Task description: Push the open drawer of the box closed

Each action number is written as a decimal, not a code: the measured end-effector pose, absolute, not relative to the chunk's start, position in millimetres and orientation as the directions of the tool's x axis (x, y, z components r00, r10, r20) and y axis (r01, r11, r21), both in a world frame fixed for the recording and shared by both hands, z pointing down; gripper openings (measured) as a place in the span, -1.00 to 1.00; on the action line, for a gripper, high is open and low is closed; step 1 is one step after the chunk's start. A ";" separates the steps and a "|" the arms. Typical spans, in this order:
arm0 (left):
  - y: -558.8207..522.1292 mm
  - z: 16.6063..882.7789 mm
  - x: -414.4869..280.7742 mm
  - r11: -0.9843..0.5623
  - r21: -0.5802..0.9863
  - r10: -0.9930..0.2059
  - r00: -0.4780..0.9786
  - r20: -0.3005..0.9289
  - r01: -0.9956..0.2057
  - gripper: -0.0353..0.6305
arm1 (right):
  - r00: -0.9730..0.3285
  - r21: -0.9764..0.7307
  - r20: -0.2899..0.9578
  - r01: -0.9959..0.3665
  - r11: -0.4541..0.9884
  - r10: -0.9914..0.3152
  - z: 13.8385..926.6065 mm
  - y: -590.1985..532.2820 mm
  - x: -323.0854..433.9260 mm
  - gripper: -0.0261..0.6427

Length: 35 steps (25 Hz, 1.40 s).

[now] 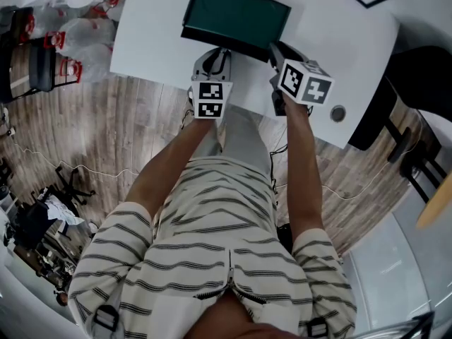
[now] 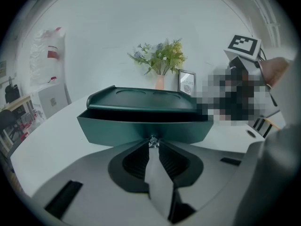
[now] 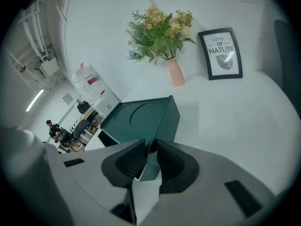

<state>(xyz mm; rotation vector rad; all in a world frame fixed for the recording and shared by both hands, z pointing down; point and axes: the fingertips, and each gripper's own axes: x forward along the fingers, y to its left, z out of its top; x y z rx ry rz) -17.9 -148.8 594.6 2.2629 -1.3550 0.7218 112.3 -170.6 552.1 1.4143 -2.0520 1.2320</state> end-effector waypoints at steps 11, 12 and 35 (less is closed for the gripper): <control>-157.5 593.8 -14.5 -0.446 0.078 -0.682 0.395 0.616 -0.892 -0.70 | -0.436 -0.455 0.697 -0.883 0.120 -0.569 551.8 -171.0 112.7 -0.65; -158.1 593.7 -14.2 -0.446 0.079 -0.681 0.395 0.616 -0.892 -0.70 | -0.437 -0.455 0.697 -0.882 0.120 -0.569 551.9 -171.0 112.6 -0.65; -171.7 594.3 -10.3 -0.440 0.086 -0.684 0.396 0.612 -0.894 -0.70 | -0.445 -0.459 0.700 -0.880 0.125 -0.559 554.8 -170.2 111.0 -0.65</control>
